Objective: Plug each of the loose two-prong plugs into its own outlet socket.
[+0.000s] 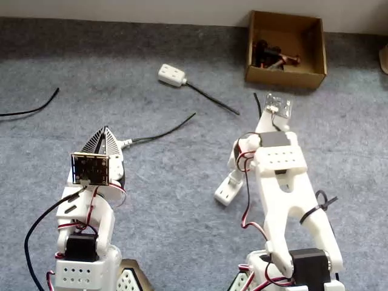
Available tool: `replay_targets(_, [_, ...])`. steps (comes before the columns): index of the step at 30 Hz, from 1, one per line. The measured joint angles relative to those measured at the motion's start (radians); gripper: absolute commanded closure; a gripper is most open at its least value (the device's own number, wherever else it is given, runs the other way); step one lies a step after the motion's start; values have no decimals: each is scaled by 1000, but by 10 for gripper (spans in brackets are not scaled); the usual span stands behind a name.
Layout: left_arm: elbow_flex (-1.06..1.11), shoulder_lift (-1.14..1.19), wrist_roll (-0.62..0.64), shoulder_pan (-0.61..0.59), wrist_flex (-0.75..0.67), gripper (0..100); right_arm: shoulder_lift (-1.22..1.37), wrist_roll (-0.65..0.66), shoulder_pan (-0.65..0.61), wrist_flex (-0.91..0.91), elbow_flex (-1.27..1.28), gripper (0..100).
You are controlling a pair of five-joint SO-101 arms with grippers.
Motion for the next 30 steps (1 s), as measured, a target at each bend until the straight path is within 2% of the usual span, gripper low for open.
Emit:
replay_targets(8, [0, 0, 0, 0, 0, 993, 0, 12, -3, 2, 0, 992])
replay_targets(14, [0, 0, 0, 0, 0, 993, 0, 222, -11, -3, 0, 992])
replay_targets(23, [0, 0, 0, 0, 0, 993, 0, 284, -12, -26, -11, 992])
replay_targets(30, [0, 0, 0, 0, 0, 993, 0, 327, -11, -164, -17, 992])
